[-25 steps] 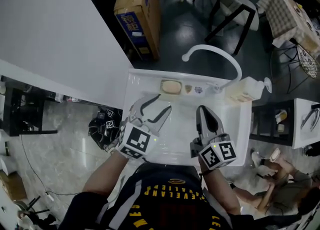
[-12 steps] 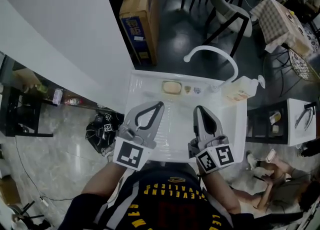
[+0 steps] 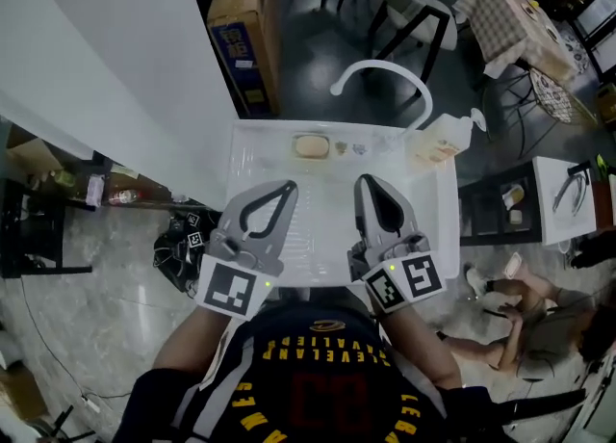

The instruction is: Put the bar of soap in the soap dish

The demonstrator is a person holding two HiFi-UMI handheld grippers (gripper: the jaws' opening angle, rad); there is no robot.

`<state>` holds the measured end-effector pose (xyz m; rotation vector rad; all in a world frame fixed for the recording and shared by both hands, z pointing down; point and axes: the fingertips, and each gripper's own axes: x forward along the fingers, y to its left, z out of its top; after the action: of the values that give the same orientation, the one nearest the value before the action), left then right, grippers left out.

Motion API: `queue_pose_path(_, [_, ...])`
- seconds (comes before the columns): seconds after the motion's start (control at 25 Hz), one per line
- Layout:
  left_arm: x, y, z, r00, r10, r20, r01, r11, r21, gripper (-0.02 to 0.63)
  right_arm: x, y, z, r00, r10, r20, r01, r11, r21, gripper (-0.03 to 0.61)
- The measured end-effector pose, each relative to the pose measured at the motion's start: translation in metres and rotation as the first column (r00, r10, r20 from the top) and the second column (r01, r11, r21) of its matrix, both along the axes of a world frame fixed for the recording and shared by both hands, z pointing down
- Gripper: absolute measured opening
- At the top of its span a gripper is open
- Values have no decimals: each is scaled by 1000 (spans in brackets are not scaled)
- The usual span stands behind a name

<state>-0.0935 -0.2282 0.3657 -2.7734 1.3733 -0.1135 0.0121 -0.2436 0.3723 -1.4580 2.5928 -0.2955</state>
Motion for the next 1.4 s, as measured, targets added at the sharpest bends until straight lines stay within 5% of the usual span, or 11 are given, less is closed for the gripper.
queue_pose_path(0.12, [0,6,2,1000,9,-18,-9,999,-41,2,-3,6,0,1000,20,-7,-20,1000,-5,2])
queue_pose_path(0.36, [10,26,3,997,33,64,-33,999,-3,2,-7,25,0,999,-5,-46,5,1000,11,2])
queue_pose_path(0.96, [30,61,-3,995,89,52,-93,993,72,2,18,73,-1,997,25,-70,-26,1000,-7,2])
queue_pose_path(1.4, [19,30,15,988,35,153,-44,998,54,30,33,39,15,999,25,-47,-27,999,-30,0])
